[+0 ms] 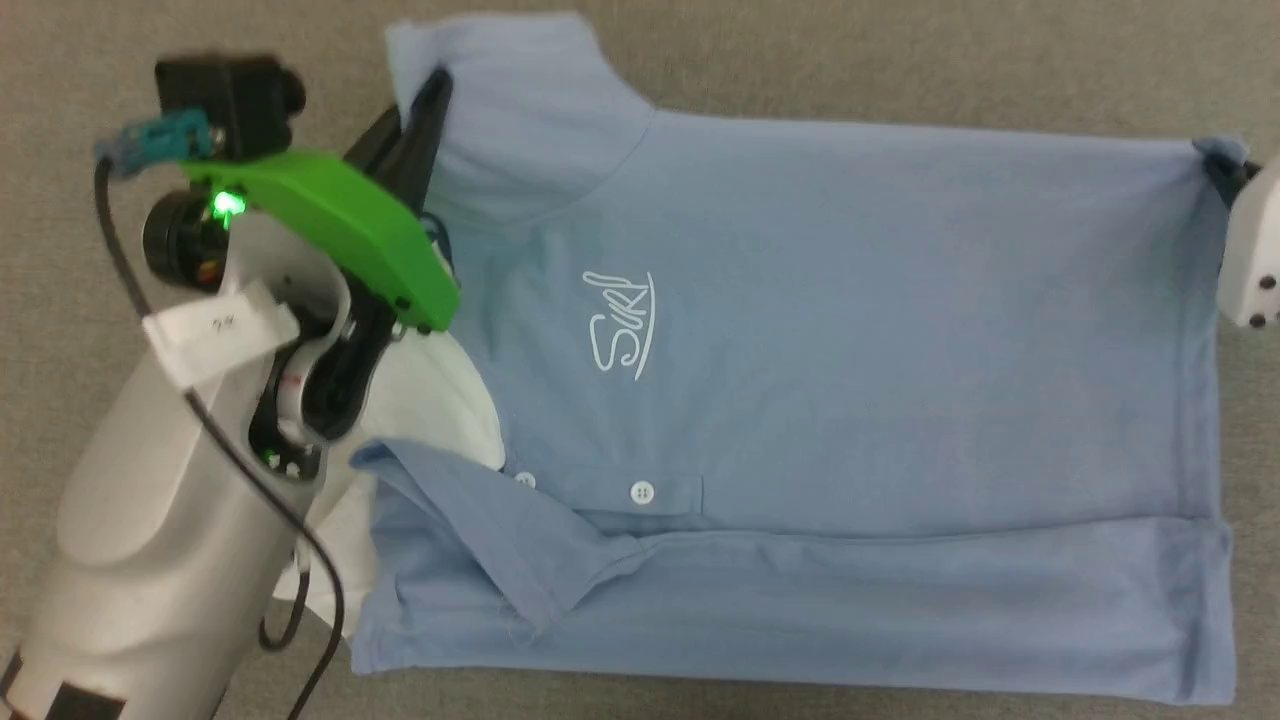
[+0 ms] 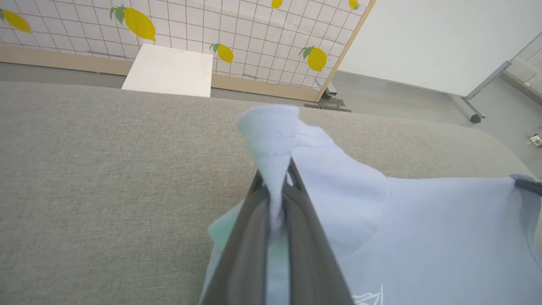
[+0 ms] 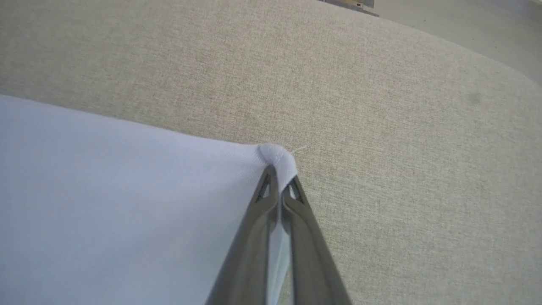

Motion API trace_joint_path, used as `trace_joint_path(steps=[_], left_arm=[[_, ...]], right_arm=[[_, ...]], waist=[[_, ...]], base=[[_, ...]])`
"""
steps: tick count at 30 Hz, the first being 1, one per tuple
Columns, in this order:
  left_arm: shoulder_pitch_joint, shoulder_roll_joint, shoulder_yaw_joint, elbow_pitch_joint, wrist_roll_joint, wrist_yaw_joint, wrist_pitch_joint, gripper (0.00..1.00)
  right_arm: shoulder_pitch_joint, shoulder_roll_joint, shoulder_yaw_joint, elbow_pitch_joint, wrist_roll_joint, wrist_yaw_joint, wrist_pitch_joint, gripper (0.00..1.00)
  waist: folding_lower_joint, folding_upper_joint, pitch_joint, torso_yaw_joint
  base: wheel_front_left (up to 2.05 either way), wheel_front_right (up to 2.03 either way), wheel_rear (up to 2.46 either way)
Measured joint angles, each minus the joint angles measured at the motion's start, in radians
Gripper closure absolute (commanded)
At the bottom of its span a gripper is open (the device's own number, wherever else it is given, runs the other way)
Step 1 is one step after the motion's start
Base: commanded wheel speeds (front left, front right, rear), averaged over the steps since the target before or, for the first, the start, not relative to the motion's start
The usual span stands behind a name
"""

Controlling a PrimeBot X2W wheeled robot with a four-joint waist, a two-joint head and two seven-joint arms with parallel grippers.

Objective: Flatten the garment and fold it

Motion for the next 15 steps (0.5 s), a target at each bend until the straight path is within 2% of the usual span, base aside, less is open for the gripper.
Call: trace_joint_path(steps=[6, 15], left_arm=[[0.19, 0.034, 0.04, -0.088, -0.044, 0.039, -0.037, 1.0], [0.455, 0.026, 0.075, -0.132, -0.115, 0.089, -0.103, 1.0]], right_arm=[[0.167, 0.038, -0.057, -0.06, 0.041, 0.0, -0.05, 1.0], [0.372, 0.102, -0.103, -0.121, 0.055, 0.0, -0.049, 1.0]], waist=[[0.0, 0.0, -0.086, -0.006], [-0.0001, 0.0, -0.193, -0.006]], base=[[0.0, 0.0, 0.0], [0.0, 0.0, 0.0]])
